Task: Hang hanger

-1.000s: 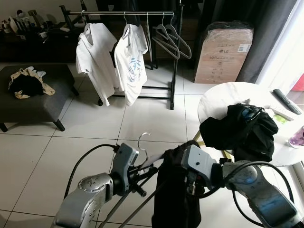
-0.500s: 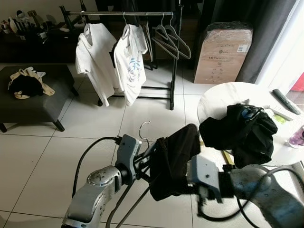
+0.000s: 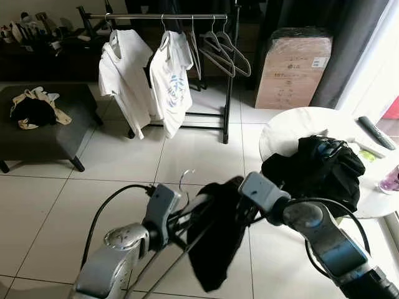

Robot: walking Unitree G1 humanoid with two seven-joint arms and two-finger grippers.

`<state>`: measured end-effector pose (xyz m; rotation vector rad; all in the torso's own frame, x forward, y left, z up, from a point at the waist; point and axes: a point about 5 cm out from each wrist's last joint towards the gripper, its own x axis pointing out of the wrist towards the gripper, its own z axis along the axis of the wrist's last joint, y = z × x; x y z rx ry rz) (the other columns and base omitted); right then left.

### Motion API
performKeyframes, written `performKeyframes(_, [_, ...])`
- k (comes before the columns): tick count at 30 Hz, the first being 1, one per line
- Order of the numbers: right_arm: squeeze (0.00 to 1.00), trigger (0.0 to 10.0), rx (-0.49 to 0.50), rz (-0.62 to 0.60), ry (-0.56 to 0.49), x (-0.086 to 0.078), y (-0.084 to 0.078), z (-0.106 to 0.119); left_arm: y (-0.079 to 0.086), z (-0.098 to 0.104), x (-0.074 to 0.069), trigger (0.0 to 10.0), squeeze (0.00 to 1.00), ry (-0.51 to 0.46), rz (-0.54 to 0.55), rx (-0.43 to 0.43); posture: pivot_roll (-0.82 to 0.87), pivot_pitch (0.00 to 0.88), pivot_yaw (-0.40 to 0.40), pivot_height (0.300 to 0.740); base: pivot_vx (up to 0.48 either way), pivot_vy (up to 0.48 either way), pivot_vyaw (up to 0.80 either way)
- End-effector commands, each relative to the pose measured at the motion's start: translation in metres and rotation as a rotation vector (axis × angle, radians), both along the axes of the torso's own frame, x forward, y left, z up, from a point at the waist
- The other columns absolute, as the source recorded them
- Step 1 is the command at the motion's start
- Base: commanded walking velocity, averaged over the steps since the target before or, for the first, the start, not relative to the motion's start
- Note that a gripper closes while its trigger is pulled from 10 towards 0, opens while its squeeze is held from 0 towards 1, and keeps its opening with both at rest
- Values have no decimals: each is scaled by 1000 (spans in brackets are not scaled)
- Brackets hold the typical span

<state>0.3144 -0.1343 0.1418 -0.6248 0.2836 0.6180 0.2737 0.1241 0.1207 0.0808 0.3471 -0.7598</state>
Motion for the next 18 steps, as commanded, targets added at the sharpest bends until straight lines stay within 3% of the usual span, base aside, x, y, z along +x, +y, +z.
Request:
performKeyframes(1, [0, 10000, 8, -82, -51, 8, -8, 9, 4, 1, -4, 10000, 0, 10, -17, 21, 14, 171, 11, 740, 0, 0, 0])
performKeyframes(6, [0, 10000, 16, -177, -97, 21, -14, 12, 13, -5, -10, 10000, 0, 47, -21, 76, 15, 166, 10, 740, 0, 0, 0])
performKeyframes(11, [0, 10000, 1, -164, -88, 23, -8, 6, 8, -5, -22, 10000, 0, 79, -117, 42, 16, 165, 7, 740, 0, 0, 0])
performKeyframes(13, [0, 10000, 38, -142, -68, 21, -2, 5, 7, -4, -22, 10000, 0, 80, -121, 39, 17, 166, 6, 740, 0, 0, 0])
performKeyframes(18, [0, 10000, 110, 51, -38, 7, 21, 7, 3, -3, -15, 10000, 0, 39, -89, 45, 14, 169, 6, 740, 0, 0, 0])
